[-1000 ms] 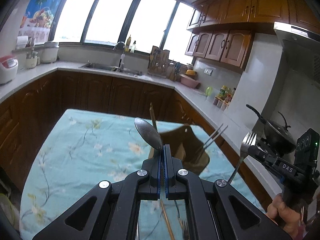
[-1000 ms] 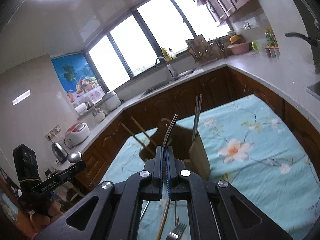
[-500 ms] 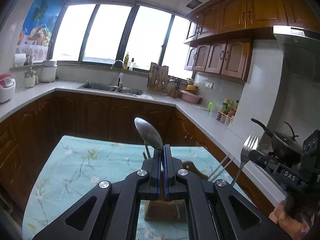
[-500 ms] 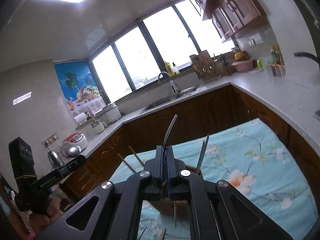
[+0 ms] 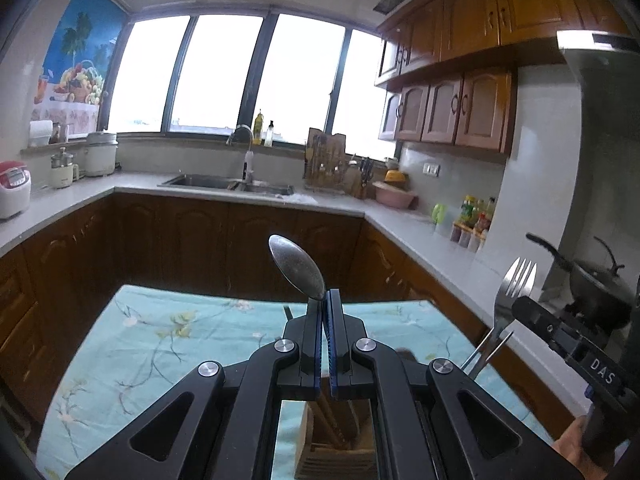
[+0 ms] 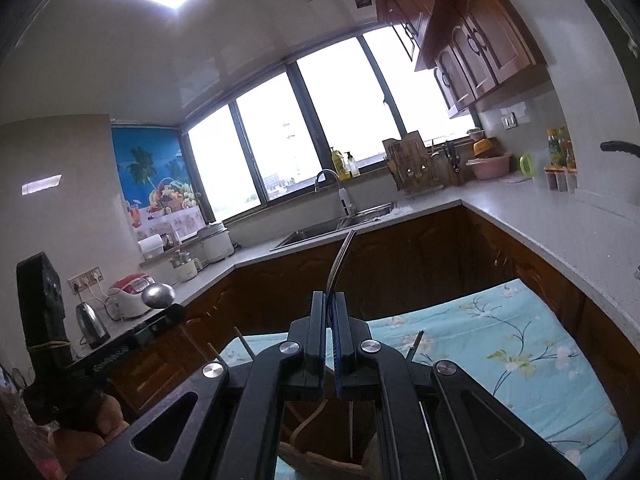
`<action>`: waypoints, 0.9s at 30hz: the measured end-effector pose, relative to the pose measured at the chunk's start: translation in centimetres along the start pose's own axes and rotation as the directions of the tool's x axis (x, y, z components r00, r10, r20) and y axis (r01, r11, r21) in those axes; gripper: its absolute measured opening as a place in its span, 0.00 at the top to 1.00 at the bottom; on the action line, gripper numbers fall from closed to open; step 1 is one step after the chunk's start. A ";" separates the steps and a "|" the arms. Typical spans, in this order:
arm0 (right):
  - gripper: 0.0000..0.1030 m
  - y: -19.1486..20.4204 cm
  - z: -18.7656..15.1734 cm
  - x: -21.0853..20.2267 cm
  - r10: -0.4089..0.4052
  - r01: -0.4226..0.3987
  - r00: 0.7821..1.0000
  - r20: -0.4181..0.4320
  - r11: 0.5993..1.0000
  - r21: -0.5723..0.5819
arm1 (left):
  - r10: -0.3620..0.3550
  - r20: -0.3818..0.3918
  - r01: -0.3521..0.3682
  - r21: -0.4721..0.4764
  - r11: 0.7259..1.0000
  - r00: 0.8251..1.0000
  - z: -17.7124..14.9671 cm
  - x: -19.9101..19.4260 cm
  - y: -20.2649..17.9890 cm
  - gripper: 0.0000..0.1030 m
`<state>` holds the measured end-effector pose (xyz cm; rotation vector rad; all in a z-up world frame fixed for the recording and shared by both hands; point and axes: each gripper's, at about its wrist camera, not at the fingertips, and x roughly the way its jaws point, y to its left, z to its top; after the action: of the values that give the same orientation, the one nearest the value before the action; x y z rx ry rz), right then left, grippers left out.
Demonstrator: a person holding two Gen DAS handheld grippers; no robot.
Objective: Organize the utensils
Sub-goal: 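Lift the held spoon and fork up over the wooden utensil holder, then open both tools to drop the spoon and fork into the holder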
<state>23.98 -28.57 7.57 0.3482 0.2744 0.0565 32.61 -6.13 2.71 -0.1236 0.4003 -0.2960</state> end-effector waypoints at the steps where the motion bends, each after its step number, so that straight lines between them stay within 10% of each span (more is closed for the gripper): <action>1: 0.98 -0.1 -0.2 0.2 0.002 -0.002 1.000 -0.004 1.000 0.001 | 0.001 -0.007 -0.001 0.001 1.000 1.000 -0.3 0.5 -0.1 0.99; 27: 0.97 -2.0 -6.0 3.1 0.008 -0.002 0.989 -0.145 0.999 0.038 | 0.047 -0.149 -0.042 0.036 0.998 0.988 -1.6 4.0 -0.5 0.99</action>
<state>25.29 -28.15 0.72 0.3834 0.4188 0.0818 35.39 -7.94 -0.16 -0.0602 0.5467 -0.2689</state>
